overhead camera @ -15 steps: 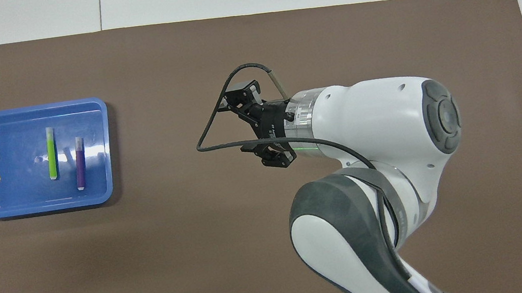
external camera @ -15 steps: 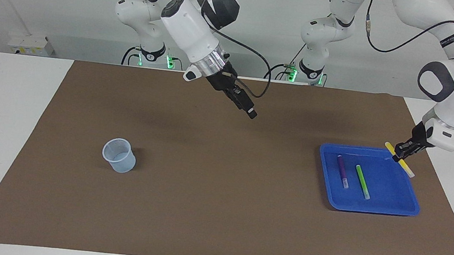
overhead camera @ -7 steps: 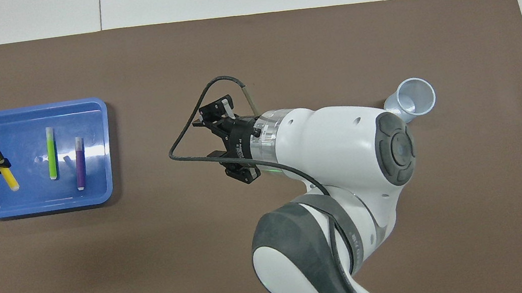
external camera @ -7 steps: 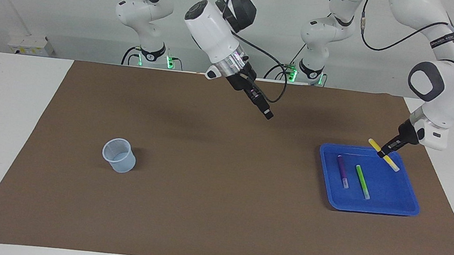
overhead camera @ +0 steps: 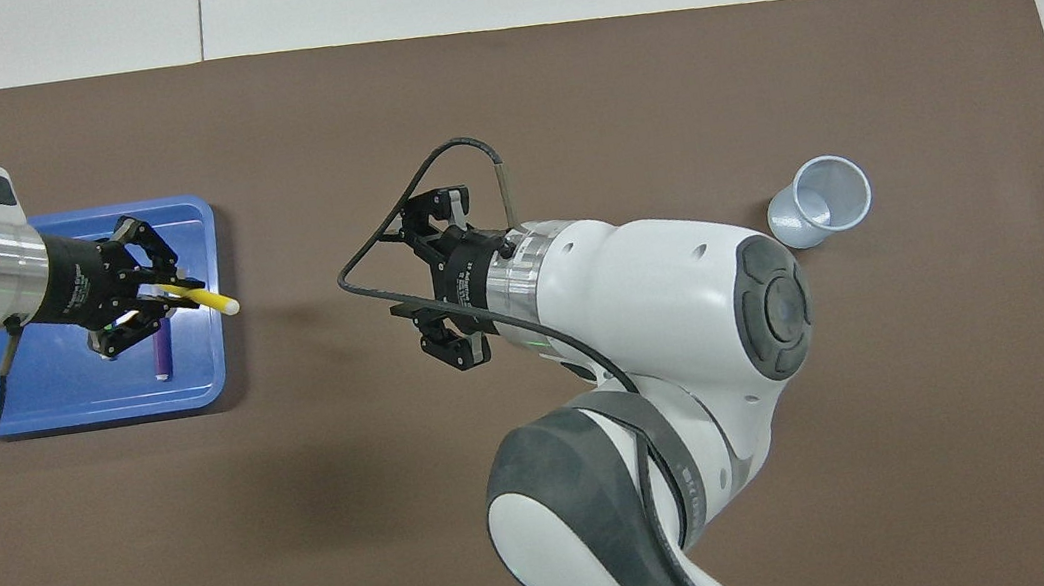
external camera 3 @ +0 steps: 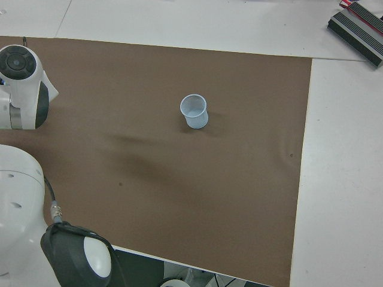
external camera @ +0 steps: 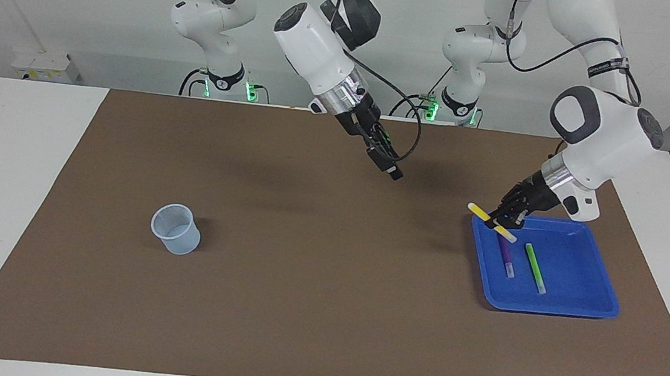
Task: Transfer and insert pens with both arms
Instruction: 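Lift the yellow pen with the left gripper toward the right gripper, then close the right gripper on the yellow pen beside the left gripper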
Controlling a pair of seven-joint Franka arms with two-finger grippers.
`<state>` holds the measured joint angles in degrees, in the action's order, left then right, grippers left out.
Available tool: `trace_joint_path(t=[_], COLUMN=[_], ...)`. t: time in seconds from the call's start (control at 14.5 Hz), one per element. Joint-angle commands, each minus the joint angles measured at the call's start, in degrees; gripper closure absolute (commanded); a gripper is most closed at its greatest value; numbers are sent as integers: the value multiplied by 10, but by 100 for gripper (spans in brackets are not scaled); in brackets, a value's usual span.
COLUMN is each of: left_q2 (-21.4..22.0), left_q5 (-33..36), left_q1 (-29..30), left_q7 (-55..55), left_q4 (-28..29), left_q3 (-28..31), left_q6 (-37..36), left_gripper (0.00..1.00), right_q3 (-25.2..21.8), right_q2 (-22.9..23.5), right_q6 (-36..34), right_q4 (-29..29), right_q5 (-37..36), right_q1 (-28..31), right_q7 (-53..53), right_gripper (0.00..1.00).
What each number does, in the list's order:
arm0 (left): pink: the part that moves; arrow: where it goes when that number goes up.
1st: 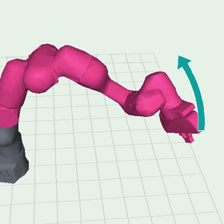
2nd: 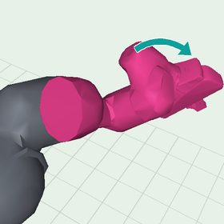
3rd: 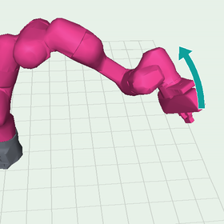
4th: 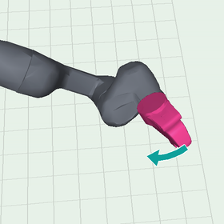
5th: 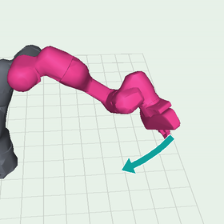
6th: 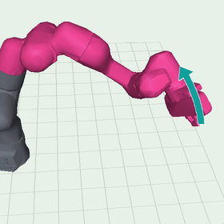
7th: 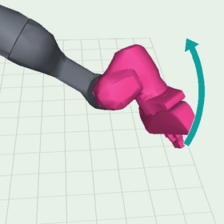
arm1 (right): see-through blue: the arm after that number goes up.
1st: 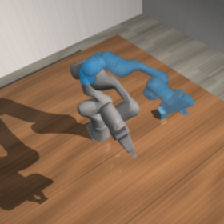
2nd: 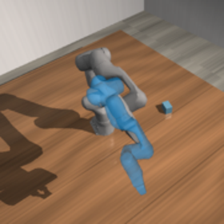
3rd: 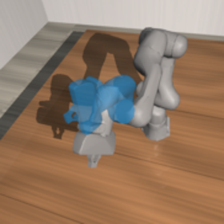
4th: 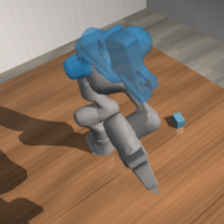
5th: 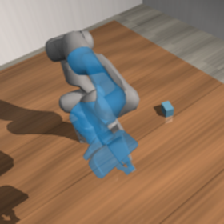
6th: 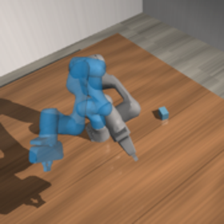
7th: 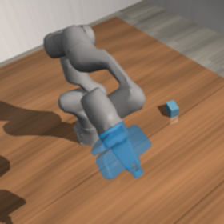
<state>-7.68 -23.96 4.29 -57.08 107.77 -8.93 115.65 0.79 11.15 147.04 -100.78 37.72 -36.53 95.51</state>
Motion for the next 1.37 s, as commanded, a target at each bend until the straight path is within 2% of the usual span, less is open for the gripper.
trace_joint_path(t=[0.0,0.21,0.41,0.55,0.69,0.89,1.31], left_q2=[14,12,12,17,18,24,32], left_q5=[-25,-92,-145,-236,-243,-244,-248], left_q1=[-45,-85,-104,-104,-111,-145,-163], left_q7=[-80,-148,-167,-167,-167,-167,-166], left_q4=[26,39,47,61,65,91,100], left_q3=[8,8,8,8,8,8,7], left_q6=[54,129,161,178,183,230,209], left_gripper=[100,100,100,100,100,100,100], right_q3=[0,0,0,0,-1,-1,-2], right_q2=[15,16,16,14,16,19,21], right_q6=[10,8,1,-1,-1,2,4], right_q4=[11,-4,-16,-27,-27,-22,-26], right_q5=[10,7,6,4,4,2,2], right_q1=[-3,-20,-21,-21,-19,-14,1], right_q7=[-1,-81,-161,-216,-243,-277,-360], right_gripper=[34,34,36,37,38,38,38])
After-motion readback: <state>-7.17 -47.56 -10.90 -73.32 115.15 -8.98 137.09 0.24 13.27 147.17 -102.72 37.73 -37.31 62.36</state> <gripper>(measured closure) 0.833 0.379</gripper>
